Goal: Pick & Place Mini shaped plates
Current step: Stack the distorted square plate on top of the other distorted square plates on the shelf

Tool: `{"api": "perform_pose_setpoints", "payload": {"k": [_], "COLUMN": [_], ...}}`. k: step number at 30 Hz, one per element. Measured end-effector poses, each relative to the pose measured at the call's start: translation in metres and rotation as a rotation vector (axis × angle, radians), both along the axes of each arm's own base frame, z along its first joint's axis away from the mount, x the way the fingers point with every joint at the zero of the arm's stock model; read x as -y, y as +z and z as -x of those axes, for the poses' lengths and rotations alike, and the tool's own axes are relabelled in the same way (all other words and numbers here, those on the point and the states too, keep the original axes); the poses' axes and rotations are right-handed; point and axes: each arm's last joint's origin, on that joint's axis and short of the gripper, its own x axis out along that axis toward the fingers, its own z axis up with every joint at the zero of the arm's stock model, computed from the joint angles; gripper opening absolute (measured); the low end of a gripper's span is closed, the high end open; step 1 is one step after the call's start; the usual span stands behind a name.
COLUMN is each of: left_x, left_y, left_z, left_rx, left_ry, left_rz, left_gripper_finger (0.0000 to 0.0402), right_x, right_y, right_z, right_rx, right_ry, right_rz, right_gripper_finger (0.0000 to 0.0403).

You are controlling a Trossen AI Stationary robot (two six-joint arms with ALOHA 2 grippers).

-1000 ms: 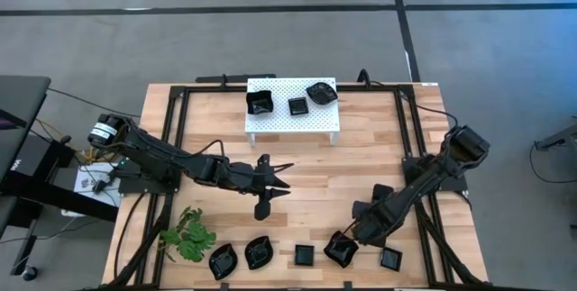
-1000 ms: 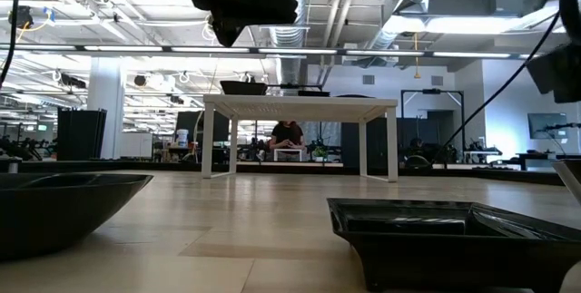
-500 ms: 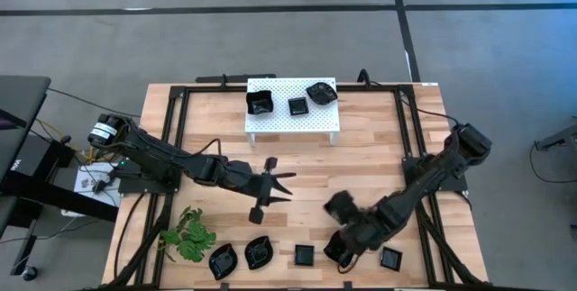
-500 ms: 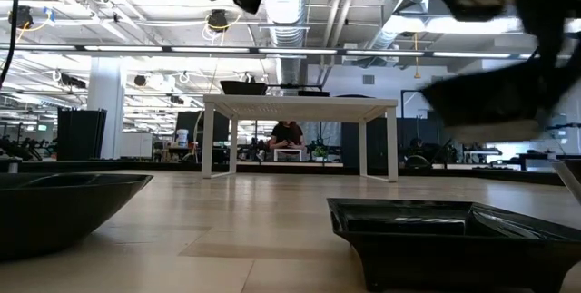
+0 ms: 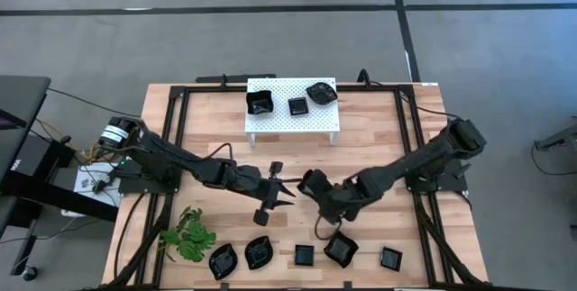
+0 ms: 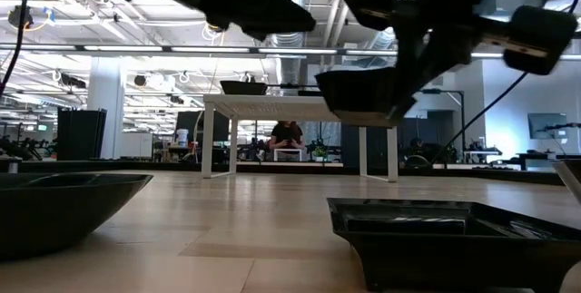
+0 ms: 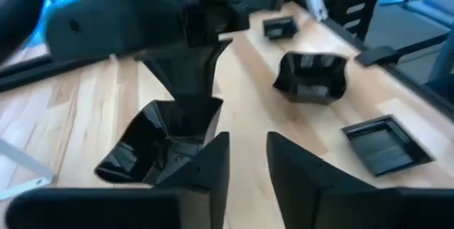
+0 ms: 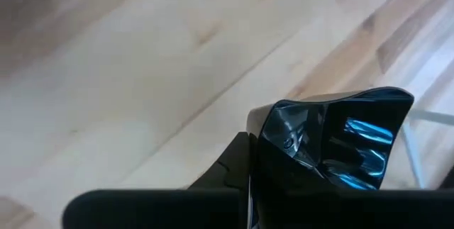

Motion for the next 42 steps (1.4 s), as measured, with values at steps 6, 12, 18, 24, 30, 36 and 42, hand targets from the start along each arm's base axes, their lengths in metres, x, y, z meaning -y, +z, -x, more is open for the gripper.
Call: {"api": "perform_pose_setpoints", "payload": {"k": [6, 12, 18, 24, 30, 36, 42], "left_x": [-0.011, -0.018, -0.019, -0.020, -0.020, -0.019, -0.020], "left_y": [-0.011, -0.029, -0.034, -0.032, -0.032, -0.031, -0.031], "left_z": [-0.012, -0.019, -0.021, -0.020, -0.020, -0.020, -0.020], "left_rx": [0.031, -0.032, -0.038, -0.032, -0.033, -0.034, -0.037], "left_ry": [0.040, 0.031, 0.069, 0.080, 0.082, 0.078, 0.089], "left_rz": [0.001, 0.025, 0.008, 0.009, 0.008, 0.011, 0.034], "left_gripper_finger": [0.0149, 0.0171, 0.0161, 0.0128, 0.0071, 0.0028, 0.0022], "right_x": [0.010, 0.018, 0.023, 0.023, 0.022, 0.022, 0.021], "right_y": [0.001, 0.003, 0.003, 0.003, 0.003, 0.005, 0.010], "right_z": [-0.007, -0.013, -0.015, -0.015, -0.016, -0.018, -0.019], "right_rx": [0.005, 0.043, 0.034, 0.033, 0.034, 0.057, 0.050], "right_ry": [0.060, 0.054, 0.090, 0.130, 0.152, 0.221, 0.220], "right_rz": [0.008, 0.001, 0.023, 0.047, 0.061, 0.098, 0.084], "right_gripper_finger": [0.0001, 0.0000, 0.0000, 0.0000, 0.0000, 0.0000, 0.0000]}}
